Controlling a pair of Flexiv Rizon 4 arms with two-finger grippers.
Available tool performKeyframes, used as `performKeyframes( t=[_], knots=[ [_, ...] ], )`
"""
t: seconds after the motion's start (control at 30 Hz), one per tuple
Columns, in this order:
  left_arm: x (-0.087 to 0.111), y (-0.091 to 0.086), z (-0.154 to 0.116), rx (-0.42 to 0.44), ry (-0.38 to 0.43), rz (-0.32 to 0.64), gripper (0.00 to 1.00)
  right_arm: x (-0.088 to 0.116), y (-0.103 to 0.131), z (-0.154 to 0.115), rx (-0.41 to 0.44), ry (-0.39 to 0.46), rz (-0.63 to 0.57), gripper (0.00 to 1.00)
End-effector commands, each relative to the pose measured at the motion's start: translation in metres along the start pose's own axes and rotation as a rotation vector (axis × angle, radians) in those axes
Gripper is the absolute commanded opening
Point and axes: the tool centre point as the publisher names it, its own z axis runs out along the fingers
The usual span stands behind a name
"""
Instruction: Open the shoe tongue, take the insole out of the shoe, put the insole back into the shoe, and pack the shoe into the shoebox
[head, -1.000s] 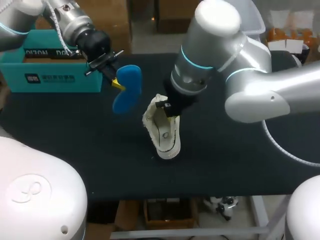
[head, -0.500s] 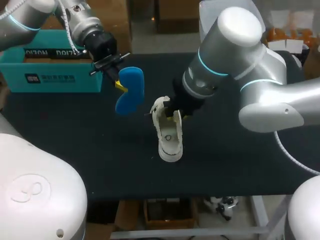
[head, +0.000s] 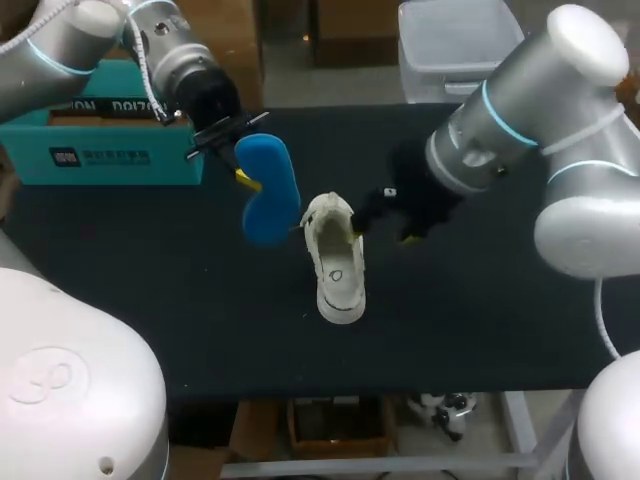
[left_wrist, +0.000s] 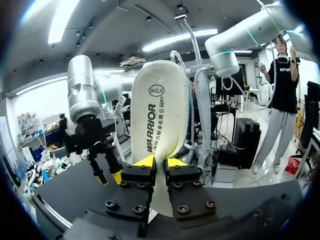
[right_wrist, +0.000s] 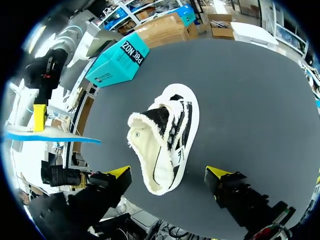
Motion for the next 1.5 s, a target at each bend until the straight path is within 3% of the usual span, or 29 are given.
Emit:
performKeyframes(
  t=[0.03,0.43,0.53,0.57,0.67,1.03,1.5],
  knots=[
    [-0.011,0.012,-0.007,0.074,0.028,-0.004,0.00,-0.005,0.001,-0.020,0.018,0.045,-0.002,1.00],
    [-0.011,0.012,-0.007,0.074,0.028,-0.004,0.00,-0.005,0.001,-0.020,0.018,0.045,-0.002,1.00],
    [-0.005,0.010,0.000,0.058,0.011,0.002,0.00,-0.010,0.004,-0.023,0.073,0.036,0.142,1.00],
    [-0.001,0.009,0.007,0.051,0.022,0.023,0.00,-0.013,0.001,-0.026,0.092,0.025,0.236,1.00],
    [0.000,0.008,0.016,0.058,0.037,0.041,0.00,-0.010,-0.010,-0.030,0.168,0.034,0.365,1.00],
    [-0.008,0.002,0.039,0.077,0.095,0.093,0.00,0.021,-0.028,-0.038,0.310,0.122,0.579,1.00],
    [-0.010,-0.002,0.043,0.179,0.122,0.128,0.00,0.021,-0.028,-0.038,0.310,0.122,0.579,1.00]
  ],
)
